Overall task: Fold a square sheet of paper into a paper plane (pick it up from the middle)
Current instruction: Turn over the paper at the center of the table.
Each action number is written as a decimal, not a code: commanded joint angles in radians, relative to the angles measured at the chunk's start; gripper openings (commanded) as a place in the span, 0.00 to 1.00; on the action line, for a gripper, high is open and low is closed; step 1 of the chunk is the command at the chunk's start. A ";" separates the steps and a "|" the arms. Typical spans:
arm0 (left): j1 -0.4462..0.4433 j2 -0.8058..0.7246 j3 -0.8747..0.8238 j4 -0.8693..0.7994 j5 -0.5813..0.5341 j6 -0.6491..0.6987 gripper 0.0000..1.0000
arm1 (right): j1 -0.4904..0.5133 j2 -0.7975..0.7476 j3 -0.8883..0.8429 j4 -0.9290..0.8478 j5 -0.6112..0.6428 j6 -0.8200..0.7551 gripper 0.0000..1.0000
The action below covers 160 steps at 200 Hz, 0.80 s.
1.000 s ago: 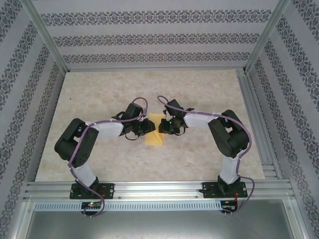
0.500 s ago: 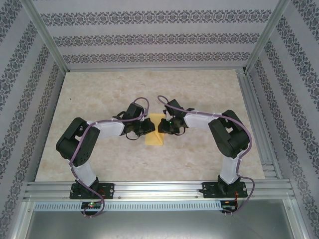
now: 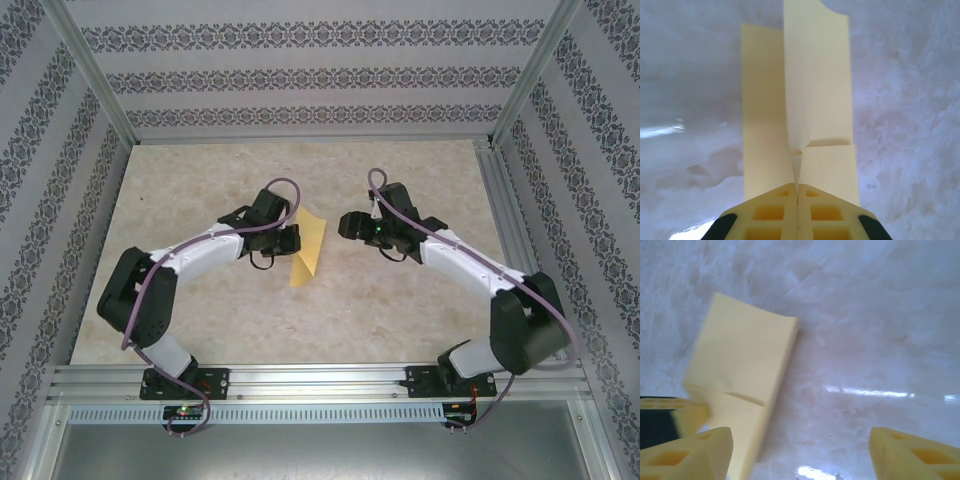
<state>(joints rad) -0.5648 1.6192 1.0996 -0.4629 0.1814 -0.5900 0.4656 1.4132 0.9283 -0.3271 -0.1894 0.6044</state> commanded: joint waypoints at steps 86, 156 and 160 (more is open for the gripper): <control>-0.196 0.101 0.424 -0.708 -0.965 0.167 0.03 | -0.071 -0.214 -0.188 0.054 0.186 0.033 0.90; -0.306 0.506 0.612 -0.768 -1.079 0.064 0.01 | -0.156 -0.311 -0.270 0.025 0.186 0.081 0.90; -0.311 0.522 0.620 -0.767 -1.081 0.060 0.01 | -0.162 -0.317 -0.274 0.021 0.187 0.083 0.90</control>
<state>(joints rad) -0.8379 2.0750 1.6600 -1.1973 -0.8482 -0.4919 0.3325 1.1435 0.6834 -0.3019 -0.0257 0.6586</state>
